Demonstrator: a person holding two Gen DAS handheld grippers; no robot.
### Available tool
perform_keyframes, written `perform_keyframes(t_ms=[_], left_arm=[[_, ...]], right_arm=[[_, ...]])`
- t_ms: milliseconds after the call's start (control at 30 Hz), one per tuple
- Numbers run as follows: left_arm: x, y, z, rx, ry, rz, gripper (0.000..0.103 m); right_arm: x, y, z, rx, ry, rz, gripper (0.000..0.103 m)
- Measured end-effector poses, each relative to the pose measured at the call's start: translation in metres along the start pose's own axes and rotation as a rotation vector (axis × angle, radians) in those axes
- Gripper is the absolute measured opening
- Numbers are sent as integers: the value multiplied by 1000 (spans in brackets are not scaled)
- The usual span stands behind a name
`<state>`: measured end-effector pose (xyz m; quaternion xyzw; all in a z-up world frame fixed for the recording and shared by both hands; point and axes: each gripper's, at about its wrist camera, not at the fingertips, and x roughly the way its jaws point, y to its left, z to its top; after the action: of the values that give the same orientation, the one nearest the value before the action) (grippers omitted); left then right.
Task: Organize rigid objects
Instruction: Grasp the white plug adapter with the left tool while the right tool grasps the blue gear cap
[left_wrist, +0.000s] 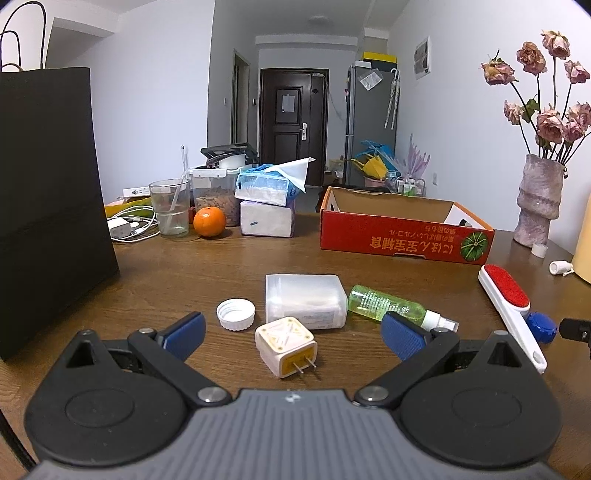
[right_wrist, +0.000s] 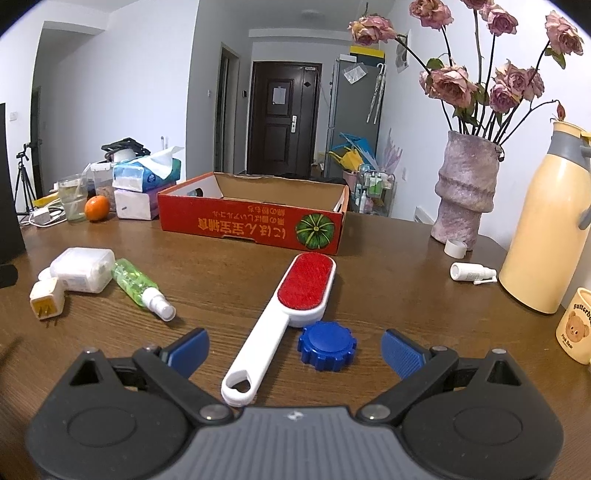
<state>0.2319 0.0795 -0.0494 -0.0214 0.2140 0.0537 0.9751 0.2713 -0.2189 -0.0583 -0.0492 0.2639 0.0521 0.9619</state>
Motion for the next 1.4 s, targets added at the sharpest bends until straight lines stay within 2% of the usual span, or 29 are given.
perform_keyframes(t_ms=[267,567,833,1067,1167,1267,1400], left_arm=[[-2,8,-1,-39,-11,2,103],[2,7,-2,-30,-16,5,103],[6,5,-2,-20,-6,11,103],[15,6,-2,-15,5,27,103],[19,6,-2,-13,13,32,103],[24,5,-2,-3,27,36,103],[32,3,-2,11,51,39,103]], right_arm=[[3,-10,-4,-6,6,-37,100],[20,-31,-11,-19,44,-80,100],[46,-33,-9,-54,74,-63,100],[76,-37,-7,-36,110,-63,98],[85,-41,-9,-21,125,-46,92],[92,-44,-9,-6,127,-21,81],[94,-46,-8,10,117,27,51]])
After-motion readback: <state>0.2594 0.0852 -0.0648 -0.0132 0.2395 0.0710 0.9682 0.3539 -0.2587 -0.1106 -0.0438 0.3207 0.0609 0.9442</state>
